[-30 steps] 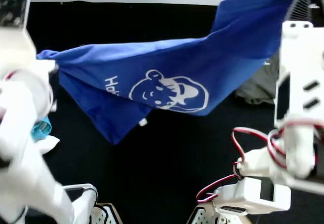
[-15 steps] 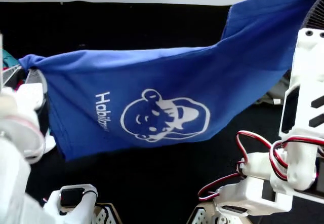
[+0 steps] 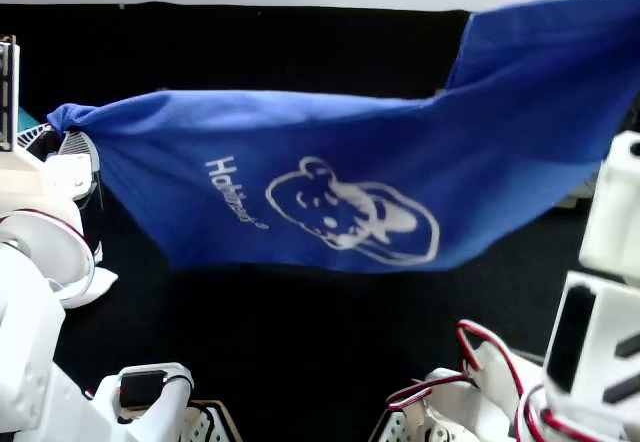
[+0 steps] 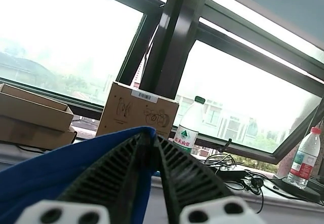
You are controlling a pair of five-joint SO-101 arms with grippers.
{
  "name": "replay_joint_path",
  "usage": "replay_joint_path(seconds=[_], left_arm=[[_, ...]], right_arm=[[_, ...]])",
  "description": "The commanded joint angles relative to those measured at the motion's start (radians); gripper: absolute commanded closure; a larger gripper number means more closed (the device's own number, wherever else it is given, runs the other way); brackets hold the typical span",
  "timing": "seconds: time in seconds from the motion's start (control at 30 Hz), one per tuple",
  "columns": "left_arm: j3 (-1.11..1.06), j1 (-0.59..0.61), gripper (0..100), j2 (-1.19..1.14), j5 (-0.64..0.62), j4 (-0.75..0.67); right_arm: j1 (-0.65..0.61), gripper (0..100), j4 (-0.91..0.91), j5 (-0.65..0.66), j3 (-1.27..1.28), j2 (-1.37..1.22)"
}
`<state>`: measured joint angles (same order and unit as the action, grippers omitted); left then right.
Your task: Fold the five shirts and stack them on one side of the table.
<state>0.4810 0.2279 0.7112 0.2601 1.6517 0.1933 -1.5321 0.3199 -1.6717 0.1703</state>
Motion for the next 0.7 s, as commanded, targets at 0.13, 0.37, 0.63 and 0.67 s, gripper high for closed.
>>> replay_joint_path(seconds=[0.13,0.37,0.63,0.67], left_arm=[[-0.001,0.007,99,0.002,0.006,0.025],[-0.001,0.007,99,0.001,0.006,0.052],[0.022,0.007,99,0.024,0.005,0.023],[0.028,0.007,99,0.039,0.005,0.023]], right_arm=[[0.016,99.2,0.028,0.017,-0.061,0.007],[0.018,99.2,0.162,0.017,-0.051,0.039],[0.018,99.2,0.170,0.018,-0.056,0.048],[0.018,99.2,0.170,0.018,-0.059,0.048]])
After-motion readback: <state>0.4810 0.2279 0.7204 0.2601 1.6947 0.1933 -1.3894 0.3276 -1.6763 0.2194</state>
